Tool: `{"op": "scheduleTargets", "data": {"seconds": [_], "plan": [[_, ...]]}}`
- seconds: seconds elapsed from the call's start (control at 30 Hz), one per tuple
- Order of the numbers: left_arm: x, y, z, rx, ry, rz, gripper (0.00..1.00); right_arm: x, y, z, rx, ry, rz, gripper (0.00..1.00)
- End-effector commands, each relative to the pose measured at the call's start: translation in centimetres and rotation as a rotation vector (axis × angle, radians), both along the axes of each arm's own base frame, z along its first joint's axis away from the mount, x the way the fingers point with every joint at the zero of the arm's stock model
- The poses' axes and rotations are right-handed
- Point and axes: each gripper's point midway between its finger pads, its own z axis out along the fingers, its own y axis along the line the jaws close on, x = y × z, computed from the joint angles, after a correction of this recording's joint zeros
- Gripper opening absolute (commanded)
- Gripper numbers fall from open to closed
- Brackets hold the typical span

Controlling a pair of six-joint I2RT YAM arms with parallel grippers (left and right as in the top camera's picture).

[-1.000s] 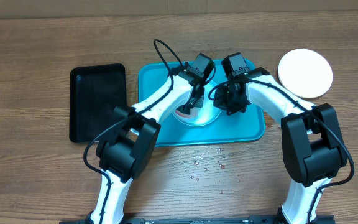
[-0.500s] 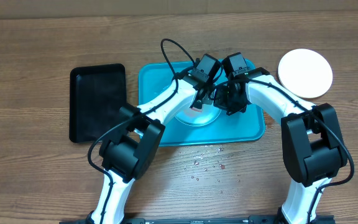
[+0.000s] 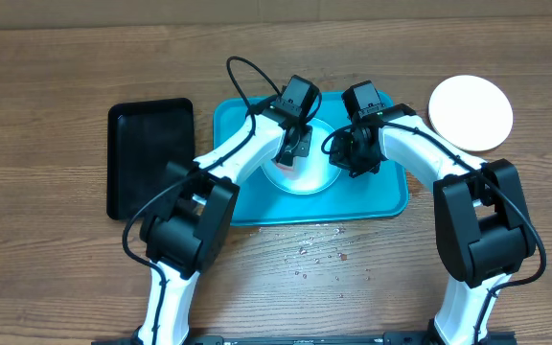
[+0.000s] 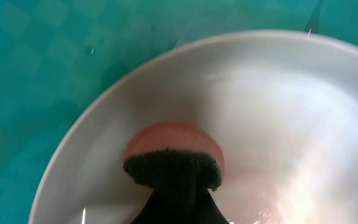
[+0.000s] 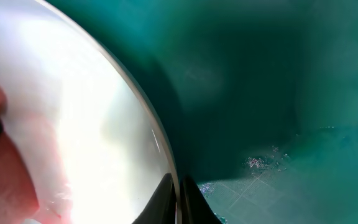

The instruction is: Clean dirty plates on tray and stack at the side

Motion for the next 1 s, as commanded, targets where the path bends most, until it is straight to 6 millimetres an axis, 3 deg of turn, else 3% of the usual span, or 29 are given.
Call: {"op": "scheduleTargets", "data": {"seconds": [0.0,0.2,0.5,0.77,0.97], "plan": [[-8.3,4.0,-9.7,0.177,0.298,-0.041,0.04,-0.1,0.4,-0.6,-0.001,0.003,0.002,0.04],[-9.6,2.4,-10.2,0.159,0.306,-0.128,0.04,0.0,0.4,-0.5,0.001,0.000,0.002,0.04],[-7.8,-0.9,-10.4,0.058,0.194,-0.191,0.04,0.0,0.4,-0.5,0.001,0.000,0.002,0.04],[-6.0,2.4,-10.6,0.057,0.205,-0.104,0.04,0.0,0.4,-0.5,0.001,0.000,0.002,0.04],[-6.5,5.3,-10.7,0.088,0.269,-0.067,0.04,0.0,0.4,-0.5,0.001,0.001,-0.003,0.04]]}}
